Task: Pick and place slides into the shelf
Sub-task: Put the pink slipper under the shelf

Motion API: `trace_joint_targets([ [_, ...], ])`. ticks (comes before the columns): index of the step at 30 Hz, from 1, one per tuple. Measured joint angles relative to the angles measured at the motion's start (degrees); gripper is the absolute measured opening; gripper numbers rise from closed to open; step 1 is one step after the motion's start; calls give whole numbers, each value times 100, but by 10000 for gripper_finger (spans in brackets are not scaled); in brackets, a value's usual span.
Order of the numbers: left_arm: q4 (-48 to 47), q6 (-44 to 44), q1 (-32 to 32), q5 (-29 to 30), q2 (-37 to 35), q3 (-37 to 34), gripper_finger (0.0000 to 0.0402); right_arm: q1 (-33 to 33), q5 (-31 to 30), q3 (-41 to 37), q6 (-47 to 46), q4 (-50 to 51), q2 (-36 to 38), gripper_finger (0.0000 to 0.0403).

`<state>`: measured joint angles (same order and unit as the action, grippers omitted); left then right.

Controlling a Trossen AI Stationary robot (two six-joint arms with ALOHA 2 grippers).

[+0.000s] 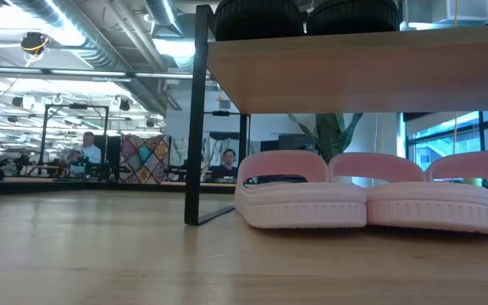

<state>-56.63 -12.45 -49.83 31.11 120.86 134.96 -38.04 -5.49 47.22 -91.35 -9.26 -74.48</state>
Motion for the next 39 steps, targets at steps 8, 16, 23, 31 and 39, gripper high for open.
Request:
trace_joint_targets([
  [8,64,-234,119,90,0,0,0,11,-5,-2,128,-466,-4,115],
  [16,69,-354,143,140,0,0,0,11,0,-4,775,-1467,-4,115],
  [23,60,-332,156,177,0,0,0,39,-5,-9,1129,-1599,-4,108],
  [31,55,-275,160,204,0,0,2,39,-16,-9,1583,-1632,-4,14],
  [39,65,338,152,178,0,0,35,39,90,-9,2056,-1707,-4,12],
])
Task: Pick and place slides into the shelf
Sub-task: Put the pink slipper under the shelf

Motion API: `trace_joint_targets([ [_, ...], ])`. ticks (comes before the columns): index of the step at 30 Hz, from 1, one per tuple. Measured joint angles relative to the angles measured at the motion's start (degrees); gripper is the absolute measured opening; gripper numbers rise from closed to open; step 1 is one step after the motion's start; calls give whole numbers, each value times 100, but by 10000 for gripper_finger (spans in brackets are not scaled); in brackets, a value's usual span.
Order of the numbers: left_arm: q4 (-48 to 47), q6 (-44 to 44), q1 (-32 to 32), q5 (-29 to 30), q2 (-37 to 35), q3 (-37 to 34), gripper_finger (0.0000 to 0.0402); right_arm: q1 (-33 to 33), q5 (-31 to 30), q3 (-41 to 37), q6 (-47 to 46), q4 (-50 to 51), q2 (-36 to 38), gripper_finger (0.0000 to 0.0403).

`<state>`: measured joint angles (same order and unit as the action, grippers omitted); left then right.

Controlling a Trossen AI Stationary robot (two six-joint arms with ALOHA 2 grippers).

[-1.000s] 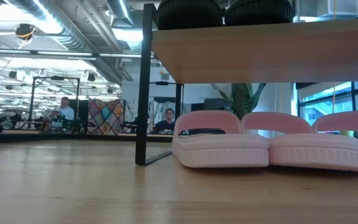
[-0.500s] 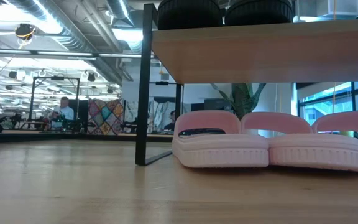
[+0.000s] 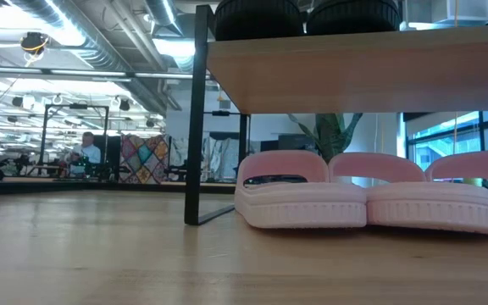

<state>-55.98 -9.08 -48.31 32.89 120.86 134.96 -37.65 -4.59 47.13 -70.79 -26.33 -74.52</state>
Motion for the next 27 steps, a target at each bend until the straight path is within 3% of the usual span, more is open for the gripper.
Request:
trace_joint_targets([
  [6,10,804,-33,-424,0,0,50,-43,257,0,243,-27,0,11],
  [13,175,1239,-170,-348,0,0,82,-90,557,0,379,-36,0,11],
  [21,211,2514,-312,-355,0,0,110,-651,657,4,669,252,-96,11],
  [27,311,2703,-306,-377,0,0,111,-1098,693,7,1139,429,-389,11],
])
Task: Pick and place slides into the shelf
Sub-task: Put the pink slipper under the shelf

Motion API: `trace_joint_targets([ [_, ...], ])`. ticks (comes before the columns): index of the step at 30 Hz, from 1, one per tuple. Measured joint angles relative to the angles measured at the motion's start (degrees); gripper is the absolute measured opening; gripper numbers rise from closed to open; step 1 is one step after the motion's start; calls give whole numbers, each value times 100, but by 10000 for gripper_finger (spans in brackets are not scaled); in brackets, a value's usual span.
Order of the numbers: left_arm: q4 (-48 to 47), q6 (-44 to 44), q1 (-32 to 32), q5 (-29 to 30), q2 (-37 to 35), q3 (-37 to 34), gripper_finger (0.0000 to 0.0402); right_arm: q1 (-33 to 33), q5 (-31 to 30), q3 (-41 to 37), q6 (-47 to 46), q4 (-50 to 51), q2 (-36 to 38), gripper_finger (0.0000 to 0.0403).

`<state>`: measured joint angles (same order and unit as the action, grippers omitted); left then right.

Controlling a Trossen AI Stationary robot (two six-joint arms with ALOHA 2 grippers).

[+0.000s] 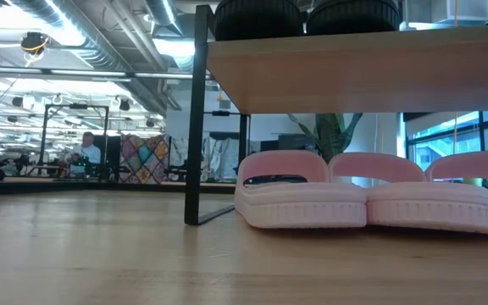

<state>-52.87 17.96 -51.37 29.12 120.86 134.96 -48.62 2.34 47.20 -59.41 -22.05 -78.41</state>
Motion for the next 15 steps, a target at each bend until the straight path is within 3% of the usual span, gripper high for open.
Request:
trace_joint_targets([
  [15,412,166,128,-7,0,0,112,-658,-713,0,-233,692,-1279,11],
])
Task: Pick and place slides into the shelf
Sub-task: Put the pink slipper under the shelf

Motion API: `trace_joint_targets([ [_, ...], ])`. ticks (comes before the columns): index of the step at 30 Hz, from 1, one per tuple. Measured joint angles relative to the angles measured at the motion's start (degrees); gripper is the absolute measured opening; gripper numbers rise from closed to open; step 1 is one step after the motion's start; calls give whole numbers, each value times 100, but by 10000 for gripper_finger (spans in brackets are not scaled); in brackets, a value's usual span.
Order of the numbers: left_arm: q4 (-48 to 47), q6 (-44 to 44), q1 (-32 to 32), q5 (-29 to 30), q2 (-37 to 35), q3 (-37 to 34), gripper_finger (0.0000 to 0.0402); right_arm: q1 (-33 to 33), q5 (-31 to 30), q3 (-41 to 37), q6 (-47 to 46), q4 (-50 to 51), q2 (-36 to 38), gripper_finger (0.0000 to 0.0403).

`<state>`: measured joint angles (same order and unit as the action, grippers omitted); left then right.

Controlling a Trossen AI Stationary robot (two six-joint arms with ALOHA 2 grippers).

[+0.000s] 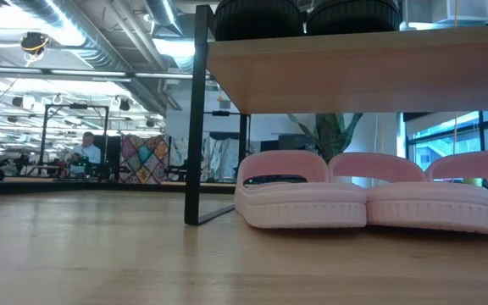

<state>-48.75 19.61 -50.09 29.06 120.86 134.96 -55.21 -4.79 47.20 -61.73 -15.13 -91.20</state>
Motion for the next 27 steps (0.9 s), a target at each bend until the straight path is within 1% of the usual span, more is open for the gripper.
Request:
trace_joint_targets([
  [4,-1,128,-2,-8,0,0,112,-127,-140,0,-396,711,0,11],
  [8,-2,129,-2,-31,0,0,111,-228,-347,2,-531,898,14,11],
  [11,-3,129,3,-33,0,0,112,-251,-392,5,-617,1196,33,11],
  [14,-3,127,25,-42,0,0,112,-251,-399,9,-724,1630,33,11],
  [18,-4,127,85,-44,0,0,112,-251,-395,9,-755,1956,33,11],
  [23,-4,127,162,-42,0,0,112,-248,-342,11,-1024,2520,35,11],
  [27,-9,127,210,-44,0,0,112,-246,-133,11,-1349,2835,35,11],
])
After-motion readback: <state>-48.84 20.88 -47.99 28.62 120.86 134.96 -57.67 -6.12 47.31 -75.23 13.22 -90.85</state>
